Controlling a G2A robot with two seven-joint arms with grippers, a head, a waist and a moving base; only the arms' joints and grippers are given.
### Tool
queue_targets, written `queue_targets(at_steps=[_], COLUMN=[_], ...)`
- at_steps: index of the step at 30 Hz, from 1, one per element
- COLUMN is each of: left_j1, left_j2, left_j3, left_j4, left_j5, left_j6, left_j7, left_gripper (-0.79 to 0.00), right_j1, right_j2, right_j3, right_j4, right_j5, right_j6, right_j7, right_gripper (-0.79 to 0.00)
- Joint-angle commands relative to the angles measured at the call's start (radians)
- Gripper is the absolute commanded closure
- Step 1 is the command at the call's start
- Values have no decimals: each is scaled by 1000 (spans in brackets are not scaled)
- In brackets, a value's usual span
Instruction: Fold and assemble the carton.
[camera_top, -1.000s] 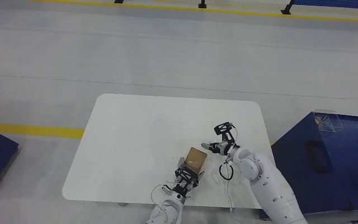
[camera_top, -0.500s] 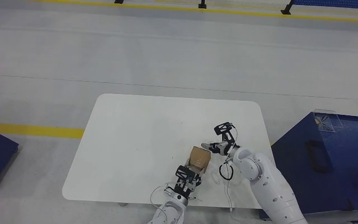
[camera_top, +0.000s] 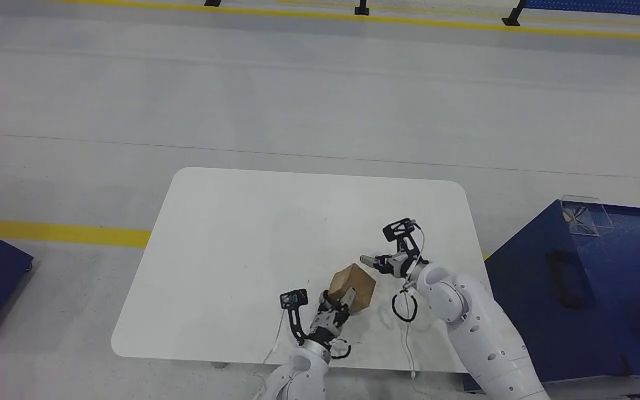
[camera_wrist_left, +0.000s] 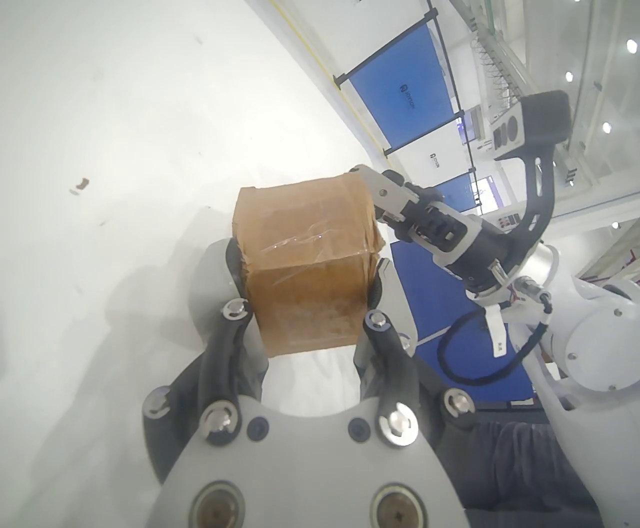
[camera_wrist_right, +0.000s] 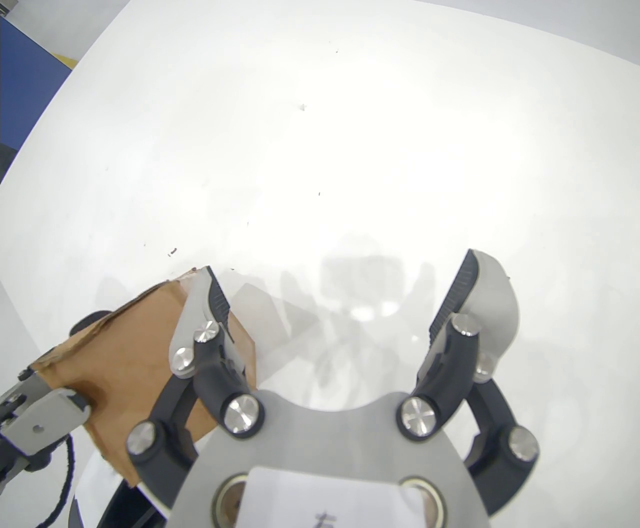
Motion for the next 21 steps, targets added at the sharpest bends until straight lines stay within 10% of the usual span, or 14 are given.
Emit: queue_targets(at_steps=[1,4,5,21], left_j1=[4,6,11,41], left_j2=[1,1,-1,1], left_j3=[-4,-6,-11,46], left_j4=[-4,-5,-9,-132], left_j5=[5,6,-16,503], left_j6=[26,35,46,486], left_j7=[10,16,25,348], left_gripper=[-117,-117,-785,-785], right_j1=[-12,-20,-23,-44], right_j2=[2,3,5,10], right_j3=[18,26,43,60], right_j4=[-12,-23,-32,-58], right_j5=[-4,-5,6,3], right_j6=[38,47,57,51], right_j7=[-22,-27,-35,-27], right_gripper=[-785,-785,-785,-785])
